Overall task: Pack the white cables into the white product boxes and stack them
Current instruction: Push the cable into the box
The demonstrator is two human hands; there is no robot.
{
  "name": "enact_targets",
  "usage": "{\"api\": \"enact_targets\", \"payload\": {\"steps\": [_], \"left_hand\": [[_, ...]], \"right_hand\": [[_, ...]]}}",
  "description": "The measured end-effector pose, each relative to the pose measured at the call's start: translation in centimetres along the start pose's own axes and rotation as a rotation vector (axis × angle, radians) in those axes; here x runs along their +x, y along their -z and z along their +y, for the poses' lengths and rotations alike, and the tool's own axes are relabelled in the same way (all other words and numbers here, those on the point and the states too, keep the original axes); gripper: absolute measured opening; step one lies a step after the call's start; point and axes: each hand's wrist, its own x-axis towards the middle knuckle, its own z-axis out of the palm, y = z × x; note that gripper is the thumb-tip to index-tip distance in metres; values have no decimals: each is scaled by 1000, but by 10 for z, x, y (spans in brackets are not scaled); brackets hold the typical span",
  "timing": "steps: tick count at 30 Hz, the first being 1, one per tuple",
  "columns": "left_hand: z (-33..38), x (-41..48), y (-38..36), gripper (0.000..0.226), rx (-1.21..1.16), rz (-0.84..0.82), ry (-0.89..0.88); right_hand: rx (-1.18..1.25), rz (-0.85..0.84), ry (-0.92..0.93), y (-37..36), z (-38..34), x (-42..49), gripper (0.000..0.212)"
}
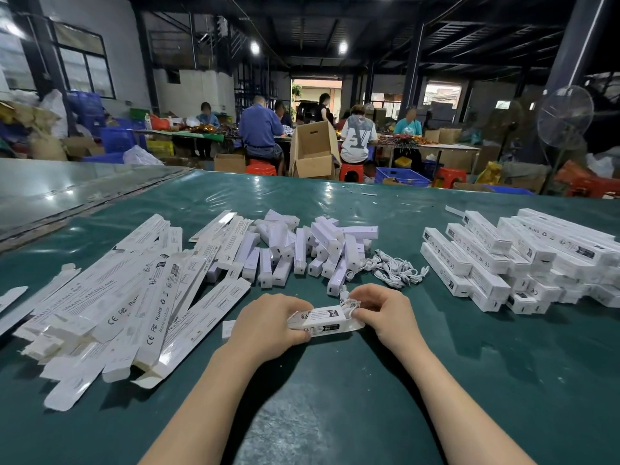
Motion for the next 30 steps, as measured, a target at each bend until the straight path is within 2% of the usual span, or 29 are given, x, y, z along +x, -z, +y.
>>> {"api": "enact_targets", "payload": {"steps": [6,11,22,30], "left_hand": [[1,0,-2,39,27,18,13],[-1,0,-1,38,9,12,33],[0,-4,1,35,-28,22,27],[1,-6,0,33,-19,44,16]], "right_hand": [[-35,-22,12,-3,0,2,39],[100,-111,-71,-3,0,1,28],[361,-303,-135,7,2,1,31],[386,-335,-177,8,2,1,31]]}}
